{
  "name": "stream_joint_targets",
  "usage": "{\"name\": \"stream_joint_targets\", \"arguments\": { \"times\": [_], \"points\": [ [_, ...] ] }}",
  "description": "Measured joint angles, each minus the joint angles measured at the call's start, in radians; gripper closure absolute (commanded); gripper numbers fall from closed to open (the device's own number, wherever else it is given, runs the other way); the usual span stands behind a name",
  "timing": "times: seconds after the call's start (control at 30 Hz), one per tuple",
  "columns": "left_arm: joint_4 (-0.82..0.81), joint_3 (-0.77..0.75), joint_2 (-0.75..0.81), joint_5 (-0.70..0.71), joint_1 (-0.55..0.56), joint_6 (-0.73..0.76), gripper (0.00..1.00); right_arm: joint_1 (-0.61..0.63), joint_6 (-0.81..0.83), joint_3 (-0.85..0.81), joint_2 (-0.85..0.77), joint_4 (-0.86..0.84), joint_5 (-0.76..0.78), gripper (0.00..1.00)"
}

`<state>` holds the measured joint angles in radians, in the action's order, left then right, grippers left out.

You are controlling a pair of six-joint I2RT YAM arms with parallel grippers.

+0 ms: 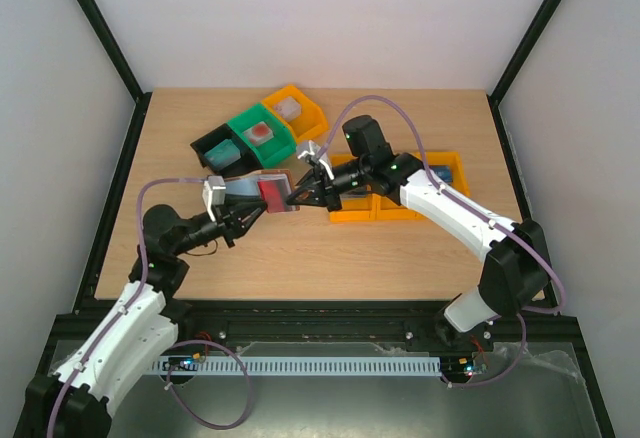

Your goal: Take the credit cards out of the card holder

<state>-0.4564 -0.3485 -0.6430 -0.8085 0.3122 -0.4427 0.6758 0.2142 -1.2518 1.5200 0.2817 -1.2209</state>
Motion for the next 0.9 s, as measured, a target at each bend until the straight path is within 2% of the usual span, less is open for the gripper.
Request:
{"name": "stream_joint_targets", "arguments": {
  "times": [0.1, 0.2, 0.23, 0.47, 0.6, 0.9],
  "points": [
    [-0.019, 0.001, -0.012, 0.017, 0.012, -0.012, 0.83, 0.000, 0.006, 0.000, 0.000, 0.001, -0.001, 0.98],
    [-0.031, 0.001, -0.021, 0.035, 0.023, -0.023, 0.97, -0.003, -0.003, 0.000, 0.000, -0.003, -0.005, 0.98],
    [-0.034, 0.002, -0.023, 0.044, 0.026, -0.024, 0.98, -0.004, -0.014, 0.000, 0.000, -0.009, -0.005, 0.98],
    [-0.080, 0.002, -0.020, 0.113, 0.027, -0.037, 0.98, -0.009, -0.170, 0.008, 0.002, -0.140, 0.004, 0.98],
    [-0.060, 0.002, 0.002, 0.121, 0.026, -0.044, 0.98, -0.009, -0.188, 0.026, 0.002, -0.180, -0.002, 0.89],
    [-0.029, -0.001, 0.036, 0.008, -0.005, -0.087, 0.98, 0.031, -0.177, 0.057, 0.003, -0.190, -0.021, 0.85]
  ]
}}
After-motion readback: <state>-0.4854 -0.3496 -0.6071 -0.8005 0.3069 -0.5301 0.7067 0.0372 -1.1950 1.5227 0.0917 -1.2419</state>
